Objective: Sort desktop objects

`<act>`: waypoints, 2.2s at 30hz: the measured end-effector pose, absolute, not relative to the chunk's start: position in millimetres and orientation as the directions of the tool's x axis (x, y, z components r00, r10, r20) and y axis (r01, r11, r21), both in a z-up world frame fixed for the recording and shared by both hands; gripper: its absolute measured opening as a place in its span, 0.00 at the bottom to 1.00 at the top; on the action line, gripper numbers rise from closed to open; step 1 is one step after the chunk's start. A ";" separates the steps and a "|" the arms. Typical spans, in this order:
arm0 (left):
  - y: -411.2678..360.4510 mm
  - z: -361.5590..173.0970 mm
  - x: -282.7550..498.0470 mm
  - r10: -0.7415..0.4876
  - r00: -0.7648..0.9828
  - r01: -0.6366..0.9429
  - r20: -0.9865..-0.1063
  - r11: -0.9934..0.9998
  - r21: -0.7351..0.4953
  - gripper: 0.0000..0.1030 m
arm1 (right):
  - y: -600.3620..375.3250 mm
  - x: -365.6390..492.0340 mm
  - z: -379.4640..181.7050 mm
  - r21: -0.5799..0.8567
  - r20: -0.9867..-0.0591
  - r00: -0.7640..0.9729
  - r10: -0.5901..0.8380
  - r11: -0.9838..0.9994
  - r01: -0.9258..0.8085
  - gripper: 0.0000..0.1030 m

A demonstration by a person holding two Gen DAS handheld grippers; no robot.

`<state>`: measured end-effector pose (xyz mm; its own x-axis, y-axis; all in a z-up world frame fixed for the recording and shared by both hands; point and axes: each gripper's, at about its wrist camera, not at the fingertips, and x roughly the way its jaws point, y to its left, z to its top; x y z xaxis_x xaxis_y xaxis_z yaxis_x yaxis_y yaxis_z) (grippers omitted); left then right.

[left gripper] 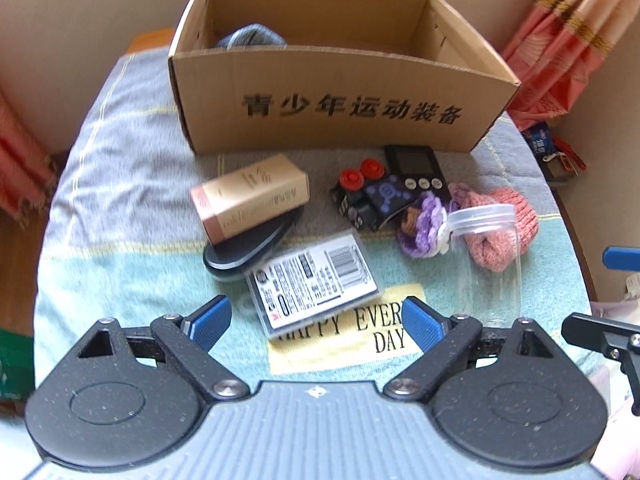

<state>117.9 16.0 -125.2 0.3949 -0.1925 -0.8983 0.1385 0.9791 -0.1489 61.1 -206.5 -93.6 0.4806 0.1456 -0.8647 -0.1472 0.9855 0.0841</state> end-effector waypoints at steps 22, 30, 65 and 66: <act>-5.7 -166.5 147.5 -0.076 0.344 -0.042 -0.936 0.994 -0.096 0.96 | -242.1 66.8 -128.1 0.183 -0.884 0.427 0.190 0.981 -0.058 1.00; -12.9 -171.0 159.7 0.003 0.351 -0.094 -0.936 0.995 -0.033 0.98 | -239.4 66.2 -131.1 0.182 -0.888 0.415 0.196 0.981 -0.073 1.00; 16.0 -169.5 119.5 -0.125 0.415 0.233 -0.901 0.972 -0.027 0.87 | -189.3 57.4 -161.6 0.197 -0.917 0.294 0.268 0.948 -0.249 1.00; 17.6 -169.7 119.5 -0.130 0.419 0.239 -0.899 0.971 -0.029 0.87 | -187.6 57.7 -166.3 0.188 -0.924 0.283 0.257 0.950 -0.248 1.00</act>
<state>119.5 17.6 -169.7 0.4191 -0.1299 -0.8986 0.2385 0.9707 -0.0290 57.7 -187.6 -166.3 0.2826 0.2568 -0.9242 -0.2477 0.9504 0.1883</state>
